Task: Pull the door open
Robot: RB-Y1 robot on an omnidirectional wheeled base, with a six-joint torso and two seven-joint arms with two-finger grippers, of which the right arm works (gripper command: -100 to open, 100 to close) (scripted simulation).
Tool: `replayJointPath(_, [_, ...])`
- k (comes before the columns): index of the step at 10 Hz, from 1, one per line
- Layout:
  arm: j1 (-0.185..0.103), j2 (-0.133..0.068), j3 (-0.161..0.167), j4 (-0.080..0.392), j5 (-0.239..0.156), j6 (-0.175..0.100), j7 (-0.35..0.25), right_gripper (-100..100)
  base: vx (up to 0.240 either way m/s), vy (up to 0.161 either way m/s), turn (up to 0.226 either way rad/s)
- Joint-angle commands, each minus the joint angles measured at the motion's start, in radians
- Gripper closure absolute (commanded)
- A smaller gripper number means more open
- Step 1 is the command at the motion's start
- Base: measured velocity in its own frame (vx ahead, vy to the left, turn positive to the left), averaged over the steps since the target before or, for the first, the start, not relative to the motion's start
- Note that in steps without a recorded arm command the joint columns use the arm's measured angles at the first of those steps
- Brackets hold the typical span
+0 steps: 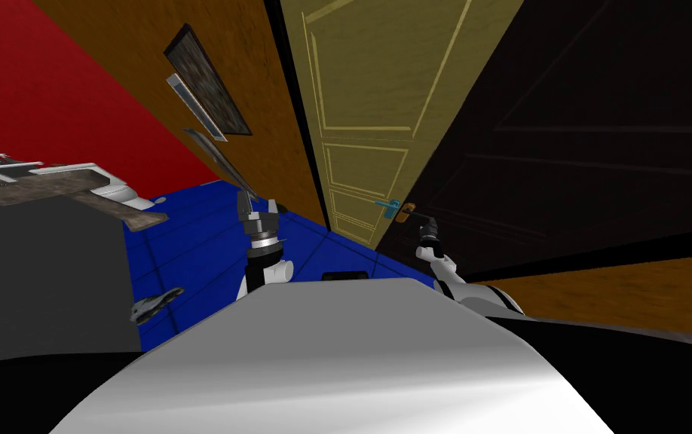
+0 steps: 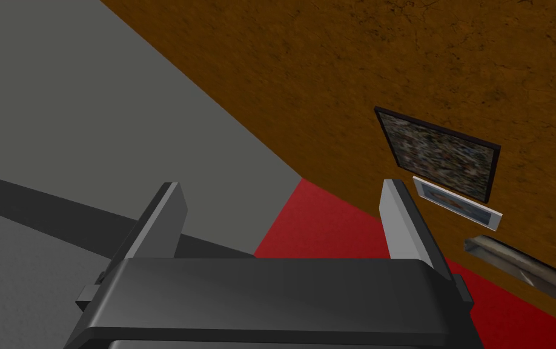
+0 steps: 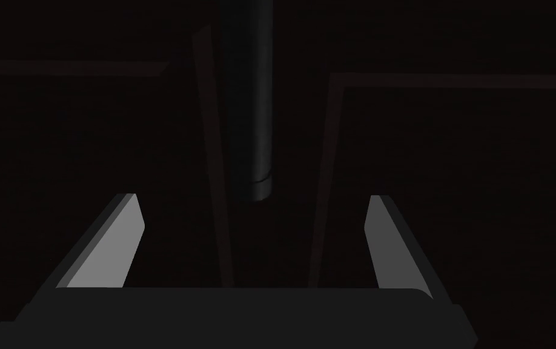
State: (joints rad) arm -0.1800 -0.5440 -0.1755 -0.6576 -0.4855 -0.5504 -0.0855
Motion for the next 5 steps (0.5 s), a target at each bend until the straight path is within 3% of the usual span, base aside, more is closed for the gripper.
replayJointPath(1, [-0.001, -0.001, 0.000, 0.003, -0.002, -0.002, 0.001, -100, 0.212, 0.007, 0.002])
replayJointPath(4, [-0.002, -0.003, 0.000, 0.007, -0.007, -0.003, 0.003, -100, 0.254, 0.025, 0.003])
replayJointPath(5, [-0.002, -0.003, 0.001, 0.007, -0.005, -0.003, 0.002, -100, 0.104, 0.007, 0.006])
